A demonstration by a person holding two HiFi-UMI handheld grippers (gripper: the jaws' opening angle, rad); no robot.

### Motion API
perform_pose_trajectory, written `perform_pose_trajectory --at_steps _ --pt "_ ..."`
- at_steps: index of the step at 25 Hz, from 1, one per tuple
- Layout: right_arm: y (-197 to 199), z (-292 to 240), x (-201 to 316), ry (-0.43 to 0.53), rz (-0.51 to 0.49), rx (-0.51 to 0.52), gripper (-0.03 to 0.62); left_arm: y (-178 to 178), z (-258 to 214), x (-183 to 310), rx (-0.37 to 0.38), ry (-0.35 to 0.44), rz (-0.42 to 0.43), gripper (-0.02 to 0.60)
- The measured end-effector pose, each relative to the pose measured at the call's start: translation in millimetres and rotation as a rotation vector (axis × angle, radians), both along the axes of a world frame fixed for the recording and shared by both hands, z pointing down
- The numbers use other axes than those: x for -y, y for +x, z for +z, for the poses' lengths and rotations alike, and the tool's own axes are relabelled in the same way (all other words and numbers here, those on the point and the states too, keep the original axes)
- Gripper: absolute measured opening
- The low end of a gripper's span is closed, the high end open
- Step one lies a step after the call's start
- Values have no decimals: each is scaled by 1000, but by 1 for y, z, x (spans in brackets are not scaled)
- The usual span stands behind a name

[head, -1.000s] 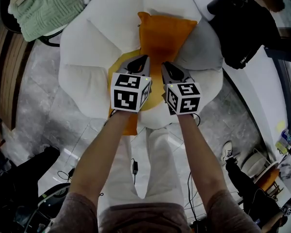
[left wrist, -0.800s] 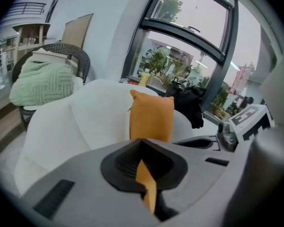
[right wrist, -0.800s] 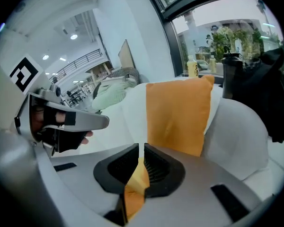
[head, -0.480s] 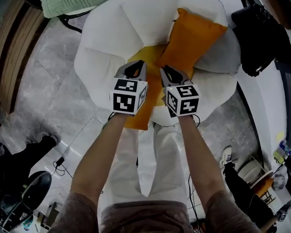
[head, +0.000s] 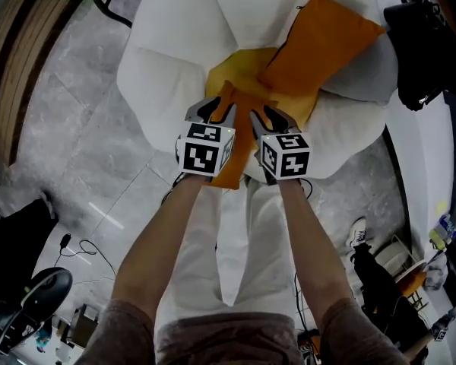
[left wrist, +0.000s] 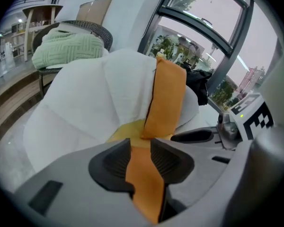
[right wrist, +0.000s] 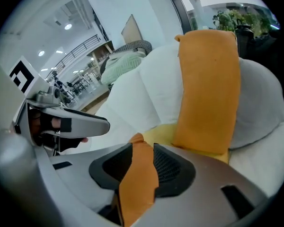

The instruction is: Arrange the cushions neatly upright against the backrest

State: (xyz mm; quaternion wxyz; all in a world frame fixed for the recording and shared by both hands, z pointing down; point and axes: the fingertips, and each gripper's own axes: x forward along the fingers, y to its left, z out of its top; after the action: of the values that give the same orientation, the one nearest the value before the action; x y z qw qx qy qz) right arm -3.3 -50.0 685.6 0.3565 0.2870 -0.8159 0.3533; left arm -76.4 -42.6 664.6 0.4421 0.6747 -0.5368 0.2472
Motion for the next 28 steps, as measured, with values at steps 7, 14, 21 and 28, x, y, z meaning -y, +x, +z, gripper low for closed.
perform_pose_trajectory --at_steps 7,14,21,28 --pt "20 43 -42 -90 1 -52 139 16 49 -46 -3 -94 26 147" --pt "22 75 -62 -148 1 -67 156 29 86 -62 -1 -147 63 175" --pt "14 88 -56 -164 -16 -35 156 26 106 -59 15 -145 59 175" --pt "16 92 -54 -186 -11 -27 156 27 113 -58 24 -158 54 164"
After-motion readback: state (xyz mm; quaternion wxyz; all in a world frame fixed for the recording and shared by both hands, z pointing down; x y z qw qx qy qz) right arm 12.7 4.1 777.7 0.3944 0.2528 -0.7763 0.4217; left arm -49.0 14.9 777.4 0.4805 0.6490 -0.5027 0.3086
